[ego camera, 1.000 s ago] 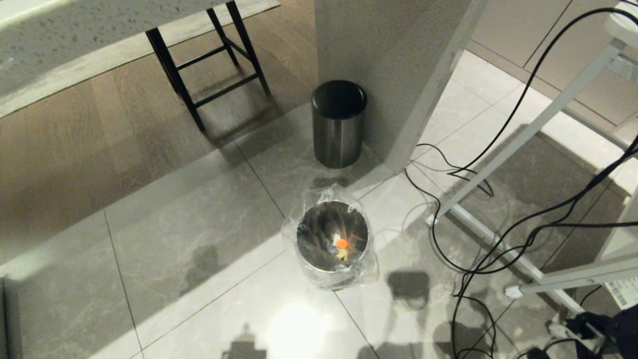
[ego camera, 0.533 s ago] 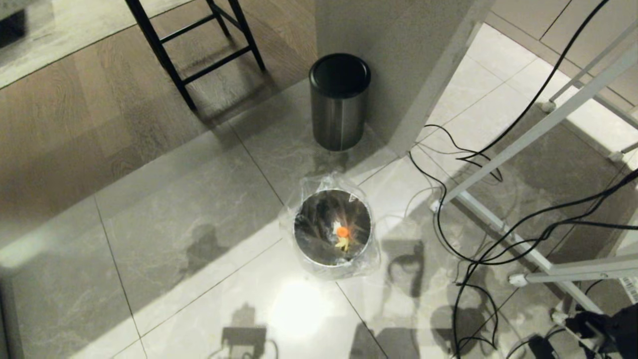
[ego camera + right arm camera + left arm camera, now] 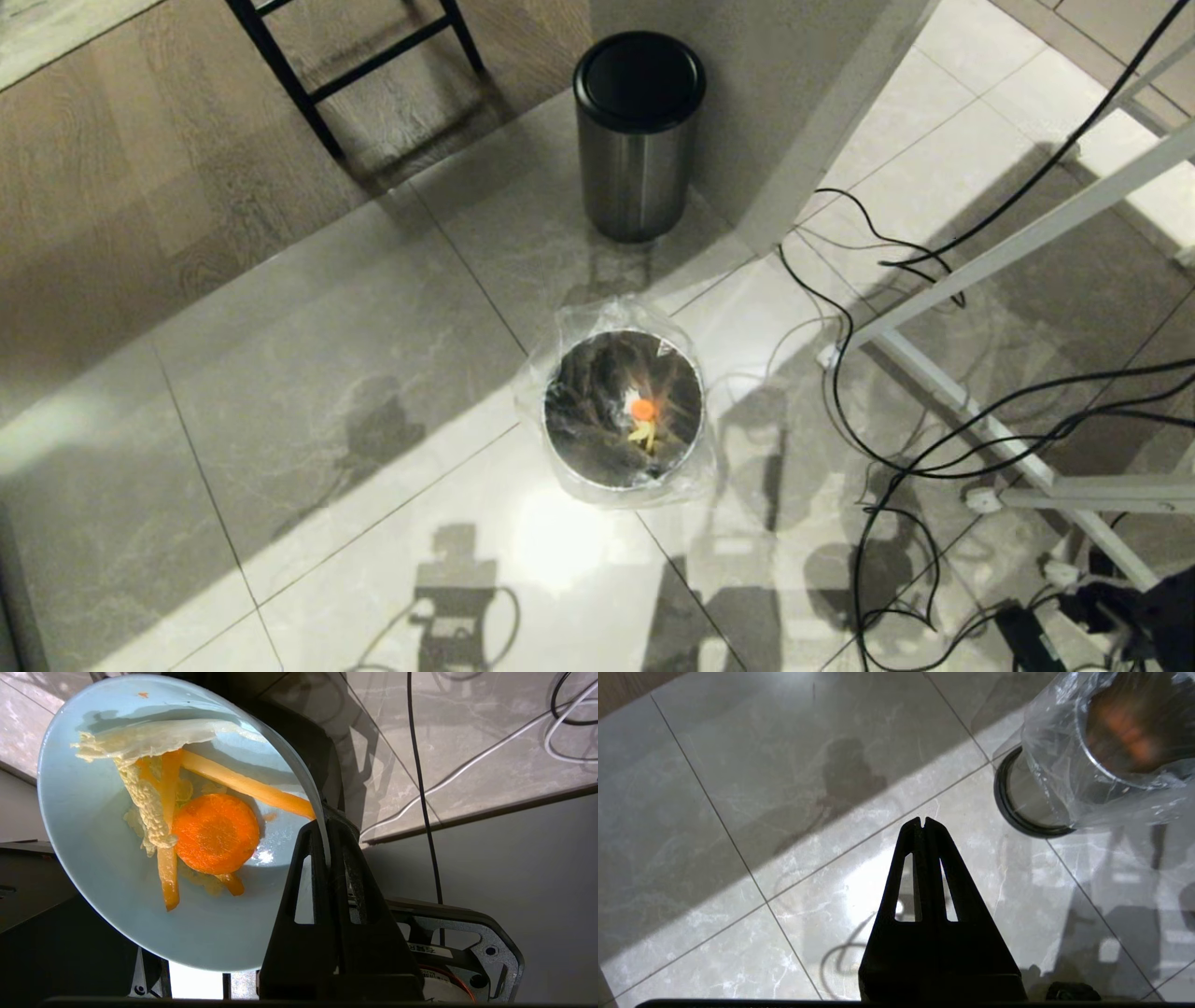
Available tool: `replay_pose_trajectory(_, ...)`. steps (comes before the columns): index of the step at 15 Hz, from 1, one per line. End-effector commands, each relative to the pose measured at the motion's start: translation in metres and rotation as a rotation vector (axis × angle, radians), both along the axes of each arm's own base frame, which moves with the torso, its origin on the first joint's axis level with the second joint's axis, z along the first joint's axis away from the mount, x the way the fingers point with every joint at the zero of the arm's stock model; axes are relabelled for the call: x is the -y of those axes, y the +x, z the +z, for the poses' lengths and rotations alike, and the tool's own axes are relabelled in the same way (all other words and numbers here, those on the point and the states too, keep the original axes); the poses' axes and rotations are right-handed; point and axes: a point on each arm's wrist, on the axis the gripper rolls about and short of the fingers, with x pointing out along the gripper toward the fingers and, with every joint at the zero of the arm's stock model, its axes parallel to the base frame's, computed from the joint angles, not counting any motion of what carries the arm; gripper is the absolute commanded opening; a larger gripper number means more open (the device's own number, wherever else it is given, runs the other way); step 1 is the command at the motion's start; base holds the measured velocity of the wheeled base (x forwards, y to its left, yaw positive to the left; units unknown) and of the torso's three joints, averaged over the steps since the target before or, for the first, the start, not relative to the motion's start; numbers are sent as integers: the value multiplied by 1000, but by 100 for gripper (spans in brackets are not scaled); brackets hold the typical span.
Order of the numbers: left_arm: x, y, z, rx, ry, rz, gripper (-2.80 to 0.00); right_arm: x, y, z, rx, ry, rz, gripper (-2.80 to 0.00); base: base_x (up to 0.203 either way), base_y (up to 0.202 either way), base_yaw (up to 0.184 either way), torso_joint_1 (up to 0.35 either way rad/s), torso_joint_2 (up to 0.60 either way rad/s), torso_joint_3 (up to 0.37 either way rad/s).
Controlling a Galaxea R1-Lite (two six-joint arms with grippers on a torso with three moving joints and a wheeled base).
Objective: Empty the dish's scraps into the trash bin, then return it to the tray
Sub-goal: Move the bowl over the trash can
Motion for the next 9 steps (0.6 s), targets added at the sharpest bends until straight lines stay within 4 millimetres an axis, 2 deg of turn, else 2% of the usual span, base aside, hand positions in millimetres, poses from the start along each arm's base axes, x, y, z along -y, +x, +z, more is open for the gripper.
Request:
replay_pose_trajectory(1, 0, 0, 0, -1, -1, 0, -280, 0, 0, 0, -1, 0, -3, -280, 0, 0, 0, 6, 3, -192)
replay_pose_trajectory(5, 0, 0, 0, -1, -1, 0, -280, 0, -1, 0, -2, 1, -2, -280, 0, 0, 0, 3, 1, -198)
replay_pose_trajectory(9, 0, 0, 0, -1, -1, 0, -280, 0, 0, 0, 0, 2, -4, -280, 0, 0, 0, 2, 3, -58)
